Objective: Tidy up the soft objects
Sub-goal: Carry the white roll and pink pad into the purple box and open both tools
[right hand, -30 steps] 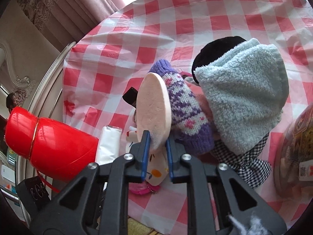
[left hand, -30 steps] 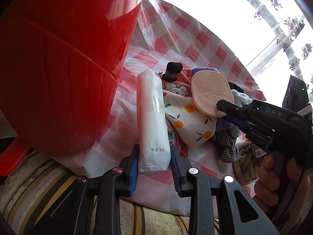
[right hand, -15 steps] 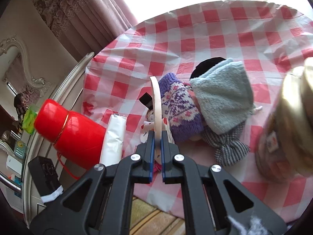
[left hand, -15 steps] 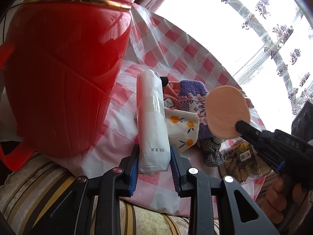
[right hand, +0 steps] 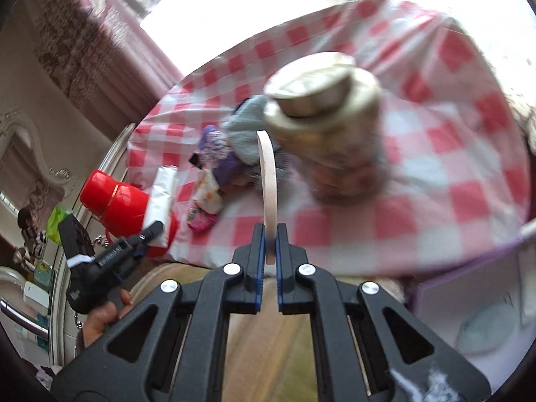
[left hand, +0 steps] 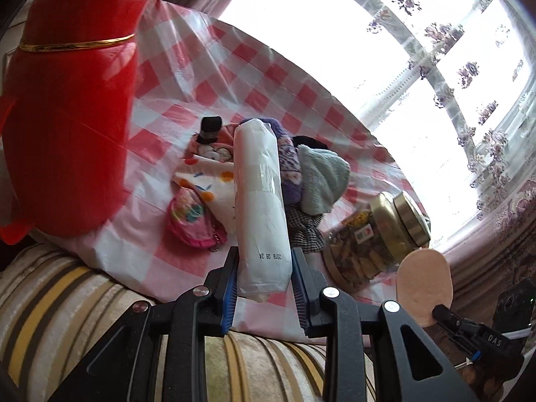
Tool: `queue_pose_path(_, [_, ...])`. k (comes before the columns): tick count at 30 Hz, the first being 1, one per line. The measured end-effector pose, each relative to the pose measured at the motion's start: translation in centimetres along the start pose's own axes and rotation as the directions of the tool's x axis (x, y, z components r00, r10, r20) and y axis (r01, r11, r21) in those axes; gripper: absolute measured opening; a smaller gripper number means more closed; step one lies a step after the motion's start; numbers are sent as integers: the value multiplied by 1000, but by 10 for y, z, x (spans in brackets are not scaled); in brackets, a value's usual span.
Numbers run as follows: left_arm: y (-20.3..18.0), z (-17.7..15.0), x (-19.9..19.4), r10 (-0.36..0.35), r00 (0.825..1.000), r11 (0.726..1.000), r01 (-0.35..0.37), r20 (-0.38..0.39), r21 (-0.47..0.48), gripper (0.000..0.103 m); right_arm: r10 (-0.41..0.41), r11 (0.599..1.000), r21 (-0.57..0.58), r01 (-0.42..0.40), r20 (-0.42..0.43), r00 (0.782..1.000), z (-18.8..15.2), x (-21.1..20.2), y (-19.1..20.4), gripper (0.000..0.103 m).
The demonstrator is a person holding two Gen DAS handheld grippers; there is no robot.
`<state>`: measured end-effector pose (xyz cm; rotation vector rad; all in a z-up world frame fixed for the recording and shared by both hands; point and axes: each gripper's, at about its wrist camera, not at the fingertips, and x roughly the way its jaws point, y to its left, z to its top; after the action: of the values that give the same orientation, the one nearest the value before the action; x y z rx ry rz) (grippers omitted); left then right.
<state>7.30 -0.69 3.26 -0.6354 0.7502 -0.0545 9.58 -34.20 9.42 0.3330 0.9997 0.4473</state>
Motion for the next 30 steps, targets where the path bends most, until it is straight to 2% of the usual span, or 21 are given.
queue_pose_path(6, [-45, -18, -1, -65, 997, 994, 68, -45, 84, 30, -112, 982, 155, 109, 11, 994, -38, -59, -81, 8])
queue_pose_path(9, [-68, -28, 0, -91, 993, 987, 100, -74, 129, 30, -173, 954, 248, 167, 0, 985, -58, -79, -126, 8])
queue_pose_path(13, [-87, -37, 2, -111, 988, 976, 128, -106, 175, 30, -218, 917, 341, 207, -7, 976, -76, -96, -171, 8])
queue_pose_path(17, [-103, -46, 4, -118, 984, 966, 145, -134, 214, 30, -237, 865, 440, 239, -60, 970, -91, -96, -213, 8])
queue_pose_path(20, [-114, -52, 6, -117, 982, 959, 151, -150, 239, 30, -241, 842, 474, 257, -96, 966, -99, -87, -232, 8])
queue_pose_path(30, [-154, -78, 20, -123, 964, 922, 199, -237, 332, 30, -215, 809, 527, 262, -150, 965, -111, -58, -281, 8])
